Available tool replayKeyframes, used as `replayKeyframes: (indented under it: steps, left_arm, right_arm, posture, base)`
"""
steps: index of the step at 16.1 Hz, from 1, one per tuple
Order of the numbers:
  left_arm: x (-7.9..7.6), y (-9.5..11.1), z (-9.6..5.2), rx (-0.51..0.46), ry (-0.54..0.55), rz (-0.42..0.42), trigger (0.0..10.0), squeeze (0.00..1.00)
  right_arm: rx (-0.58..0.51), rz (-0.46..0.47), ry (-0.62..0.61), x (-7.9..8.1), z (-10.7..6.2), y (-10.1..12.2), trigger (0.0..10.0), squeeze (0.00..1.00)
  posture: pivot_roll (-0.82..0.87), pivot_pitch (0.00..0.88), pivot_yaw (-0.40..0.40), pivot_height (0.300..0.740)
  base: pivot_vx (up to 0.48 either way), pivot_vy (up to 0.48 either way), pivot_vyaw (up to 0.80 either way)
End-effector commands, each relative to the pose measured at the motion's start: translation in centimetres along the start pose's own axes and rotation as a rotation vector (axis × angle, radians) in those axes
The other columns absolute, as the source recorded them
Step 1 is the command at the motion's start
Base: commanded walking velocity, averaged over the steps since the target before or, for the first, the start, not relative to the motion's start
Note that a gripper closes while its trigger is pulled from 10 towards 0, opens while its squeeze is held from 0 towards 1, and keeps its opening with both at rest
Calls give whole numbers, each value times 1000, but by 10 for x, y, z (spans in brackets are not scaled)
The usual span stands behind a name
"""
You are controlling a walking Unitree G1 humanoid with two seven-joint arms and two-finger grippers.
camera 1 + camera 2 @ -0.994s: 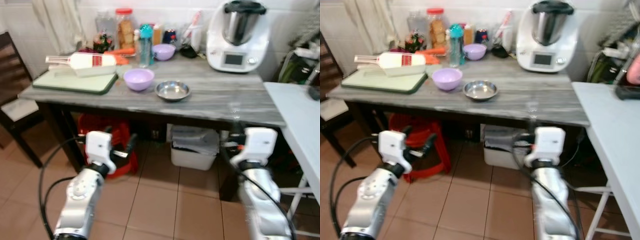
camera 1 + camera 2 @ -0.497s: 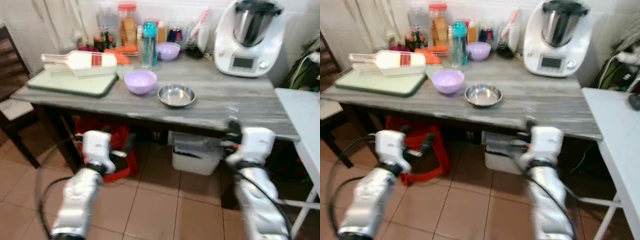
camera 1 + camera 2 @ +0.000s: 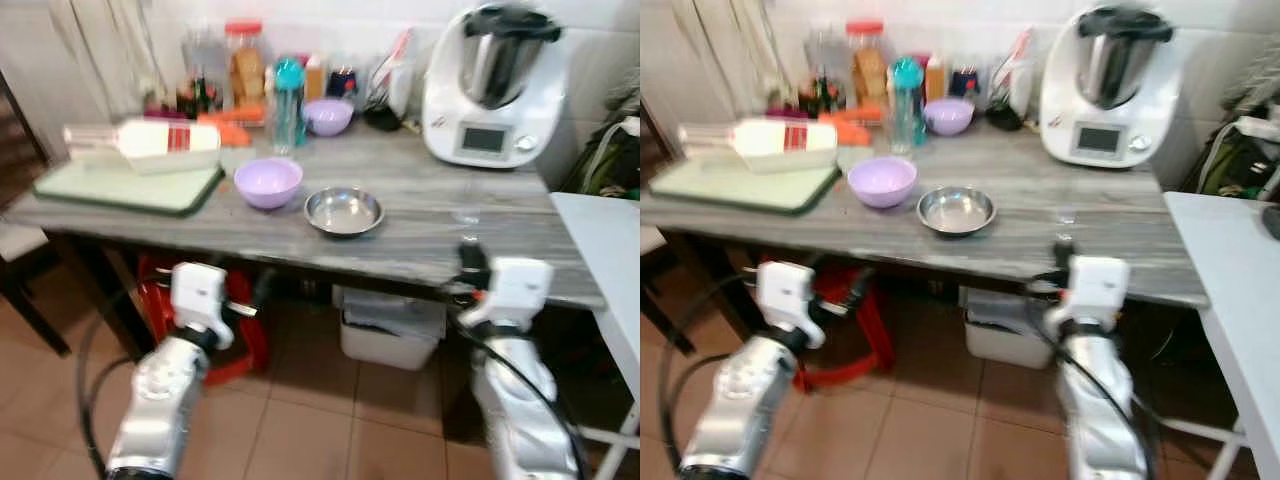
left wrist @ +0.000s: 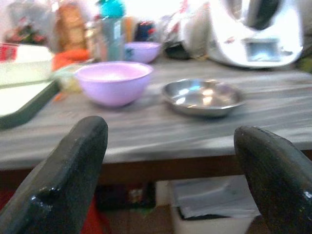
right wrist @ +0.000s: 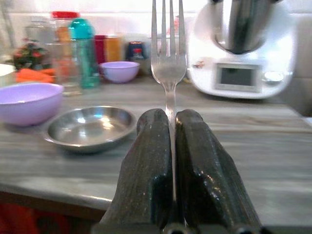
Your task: Setting the table
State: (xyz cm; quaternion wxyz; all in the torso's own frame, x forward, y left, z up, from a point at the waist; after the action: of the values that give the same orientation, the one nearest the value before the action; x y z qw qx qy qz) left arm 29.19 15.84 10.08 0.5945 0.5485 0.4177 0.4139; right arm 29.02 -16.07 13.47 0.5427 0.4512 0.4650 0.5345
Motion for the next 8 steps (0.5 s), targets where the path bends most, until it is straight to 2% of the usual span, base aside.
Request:
replayKeyframes:
  steps: [1,8]
  left_arm:
    - [-5,2,3,-5,-24,8,10000,0]
    - [-4,2,3,3,-30,13,10000,0]
  right_arm:
    - [-3,-10,-19,-8,1,2,10000,0]
    - [4,-8,-30,-8,-1,-1,10000,0]
  posture:
    - [51,0,2,740]
    - [49,0,7,740]
  base:
    - [315,0,0]
    - [313,0,0]
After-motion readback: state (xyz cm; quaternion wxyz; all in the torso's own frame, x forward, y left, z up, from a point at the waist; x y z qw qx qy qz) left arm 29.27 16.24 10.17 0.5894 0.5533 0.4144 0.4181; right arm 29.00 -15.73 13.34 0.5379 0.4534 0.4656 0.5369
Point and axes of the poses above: a point about 5 cm out from each wrist's last joint towards the gripper, its own z axis pointing out of the wrist towards the gripper, its own y axis along the axis of the wrist's last joint, x = y × z, the point moved 1 cm from there along z, pointing out of the wrist towards the gripper, and after that the axes turned 2 degrees about -z, right-handed, at the moved point
